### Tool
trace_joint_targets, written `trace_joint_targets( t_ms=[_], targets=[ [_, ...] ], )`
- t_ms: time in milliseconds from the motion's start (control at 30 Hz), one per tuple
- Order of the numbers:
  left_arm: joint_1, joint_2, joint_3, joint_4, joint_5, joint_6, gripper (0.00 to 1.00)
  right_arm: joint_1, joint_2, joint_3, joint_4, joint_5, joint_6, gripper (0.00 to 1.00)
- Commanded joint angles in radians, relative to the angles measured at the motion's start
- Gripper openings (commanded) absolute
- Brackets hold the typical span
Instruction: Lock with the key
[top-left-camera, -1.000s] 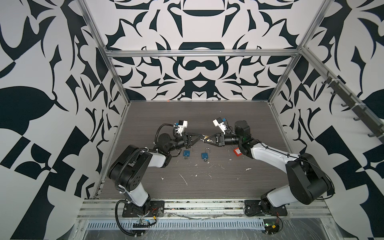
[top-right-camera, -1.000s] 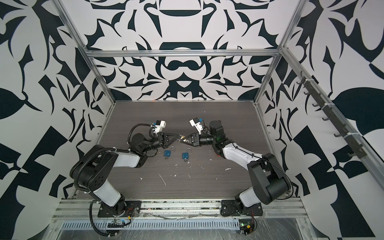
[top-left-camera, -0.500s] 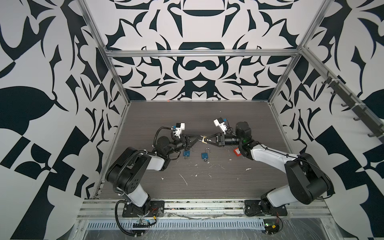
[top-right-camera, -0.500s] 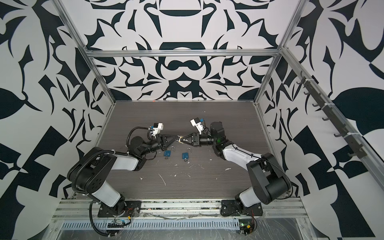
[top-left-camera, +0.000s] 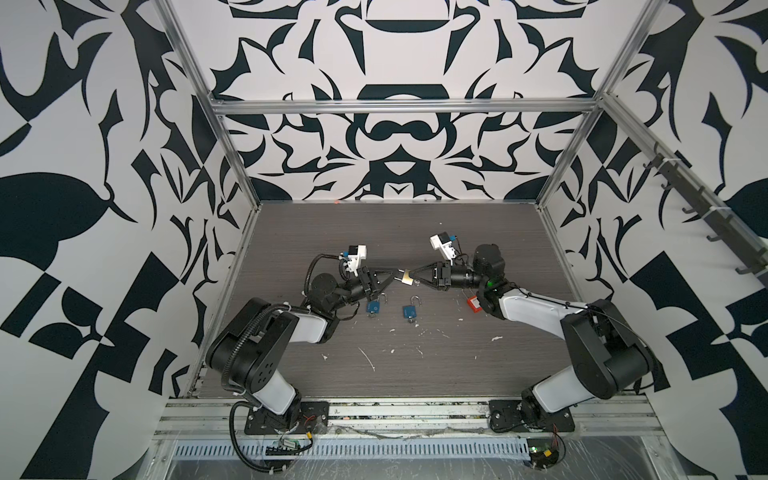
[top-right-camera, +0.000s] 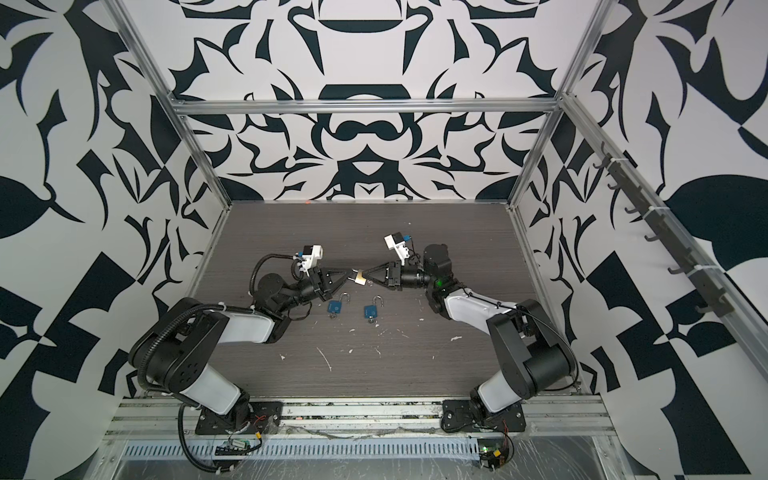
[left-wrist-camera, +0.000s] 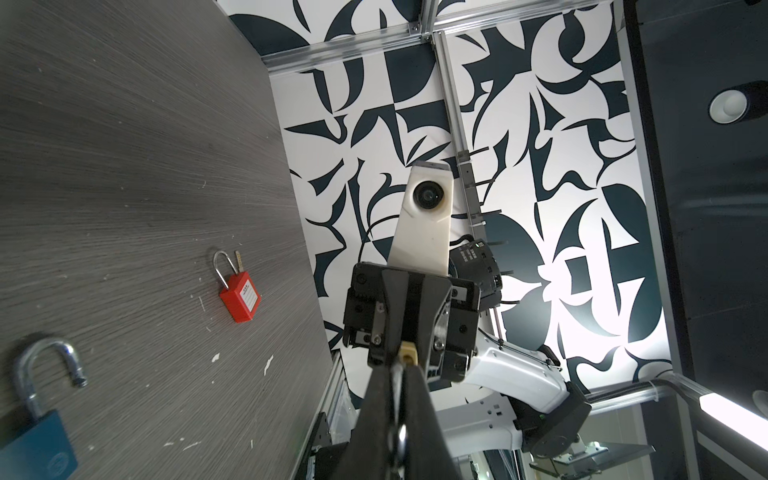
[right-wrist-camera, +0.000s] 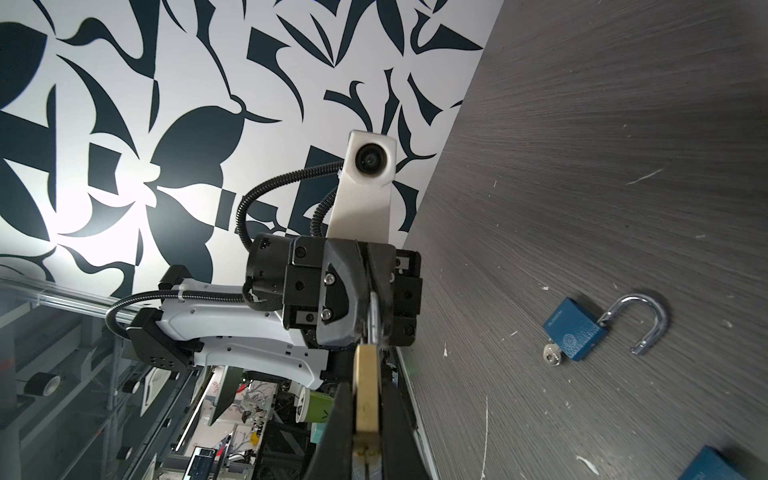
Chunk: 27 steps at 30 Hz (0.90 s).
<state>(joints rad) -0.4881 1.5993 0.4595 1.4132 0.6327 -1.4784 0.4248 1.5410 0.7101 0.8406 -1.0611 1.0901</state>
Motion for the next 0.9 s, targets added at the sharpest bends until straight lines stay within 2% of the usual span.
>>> trace_joint_targets(
  t_ms=[0, 233, 433, 867],
  targets=[
    [0.004, -0.031, -0.018, 0.012, -0.001, 0.024, 0.0, -0.002, 0.003, 0.003, 0.144, -0.007, 0.051, 0.0],
    [0.003, -0.081, -0.033, 0.012, 0.002, 0.048, 0.0, -0.005, 0.082, 0.006, 0.308, -0.019, 0.134, 0.0],
    [-0.009, -0.082, -0.013, 0.012, 0.035, 0.055, 0.0, -0.006, 0.19, 0.024, 0.582, -0.016, 0.303, 0.0],
    [-0.065, -0.025, 0.046, 0.012, 0.072, 0.062, 0.0, 0.006, 0.244, 0.091, 0.588, -0.036, 0.298, 0.0]
  ],
)
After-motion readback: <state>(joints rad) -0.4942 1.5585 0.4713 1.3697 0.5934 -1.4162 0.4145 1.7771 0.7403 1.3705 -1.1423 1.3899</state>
